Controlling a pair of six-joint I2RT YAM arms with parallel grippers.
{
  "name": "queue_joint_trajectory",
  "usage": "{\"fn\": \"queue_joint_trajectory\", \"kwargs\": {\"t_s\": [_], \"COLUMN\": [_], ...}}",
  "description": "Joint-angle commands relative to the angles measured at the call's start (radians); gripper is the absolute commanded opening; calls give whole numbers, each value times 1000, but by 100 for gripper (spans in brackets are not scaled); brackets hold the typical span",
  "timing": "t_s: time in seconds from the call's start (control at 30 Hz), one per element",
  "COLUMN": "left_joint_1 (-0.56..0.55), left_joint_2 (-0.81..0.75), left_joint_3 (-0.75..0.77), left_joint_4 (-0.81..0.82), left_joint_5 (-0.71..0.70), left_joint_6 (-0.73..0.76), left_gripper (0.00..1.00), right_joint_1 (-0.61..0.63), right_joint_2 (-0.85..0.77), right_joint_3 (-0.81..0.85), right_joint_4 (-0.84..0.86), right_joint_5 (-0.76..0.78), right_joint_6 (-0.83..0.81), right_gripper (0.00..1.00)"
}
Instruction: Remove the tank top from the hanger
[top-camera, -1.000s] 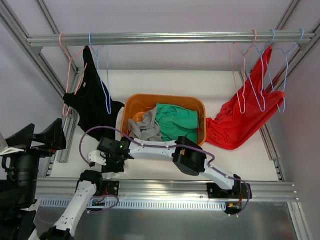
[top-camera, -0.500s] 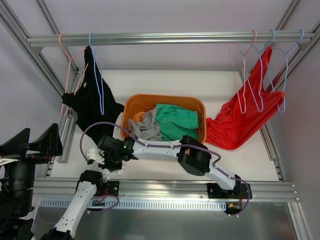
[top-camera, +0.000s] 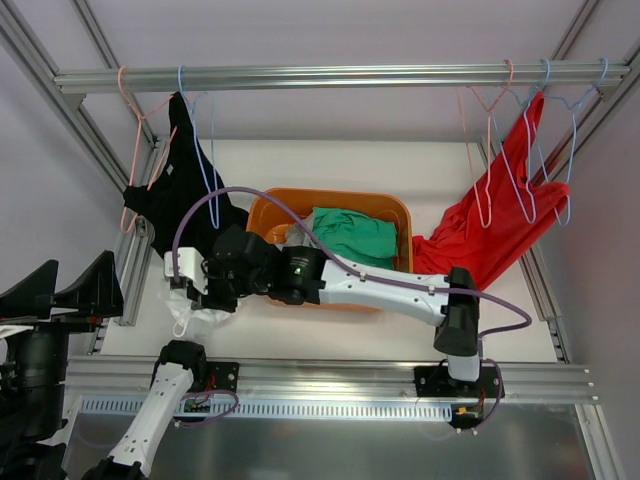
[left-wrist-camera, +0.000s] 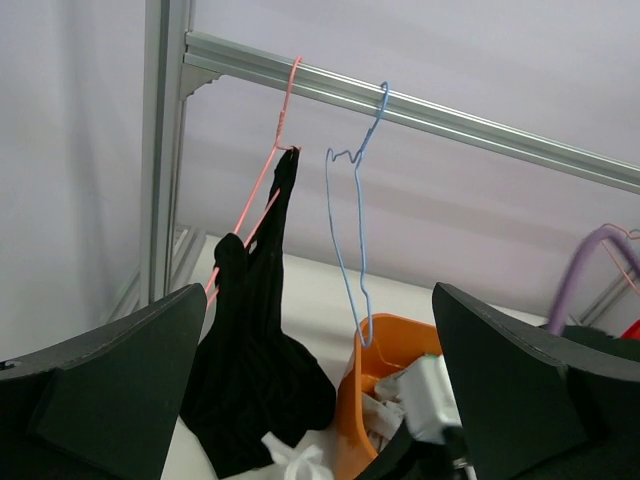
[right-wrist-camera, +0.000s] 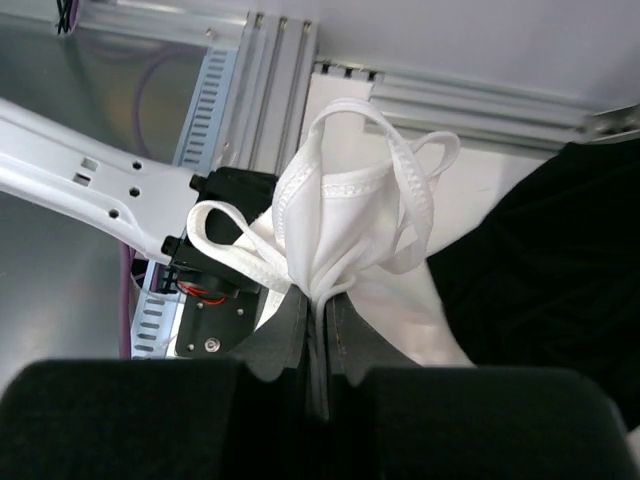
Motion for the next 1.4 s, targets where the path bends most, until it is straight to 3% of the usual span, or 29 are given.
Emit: {"fn": "queue_joint_trajectory", "kwargs": {"t_s": [0.0, 0.33, 0.57, 0.87, 0.9, 0.93, 0.97, 1.13, 1.17, 1.23, 1.3, 1.33, 1.37], "left_joint_1": [-5, -5, -5, -3, -5, -5, -5, -5, -5, -5, -5, -5, -5], "left_joint_2": [-3, 17, 44, 199, 233, 253, 271, 394, 405, 434, 460, 472, 492], "left_joint_3": [-6, -80, -99, -85, -73, -65, -54, 52, 70, 119, 161, 170, 187], "left_joint_4": [39, 43, 42, 22, 17, 16, 13, -12, -13, -15, -15, -17, -14], "left_joint_5": [13, 36, 81, 138, 129, 118, 90, 1, -8, -20, -52, -77, -110], "left_joint_6": [11, 6, -3, -28, -35, -38, -41, -51, -51, -49, -32, -28, -20], "left_gripper": [99, 99, 99, 99, 99, 99, 99, 99, 99, 99, 99, 99, 99], "right_joint_1": [4, -41, -252, -480, -487, -498, -501, -522, -527, -535, -533, -535, -535], "right_joint_2": [-124, -371, -458, -538, -543, -549, -558, -604, -615, -652, -688, -701, -715], "right_joint_3": [22, 55, -4, -328, -357, -382, -421, -497, -506, -535, -563, -573, -586], "right_joint_4": [53, 109, 81, 98, 101, 109, 110, 115, 116, 119, 118, 118, 119], "right_joint_5": [84, 395, 409, 359, 357, 357, 363, 395, 385, 369, 347, 337, 330], "right_joint_6": [-19, -118, -73, 59, 69, 80, 99, 119, 122, 131, 152, 157, 159], "right_gripper": [0, 0, 0, 0, 3, 12, 34, 35, 28, 25, 56, 67, 68]}}
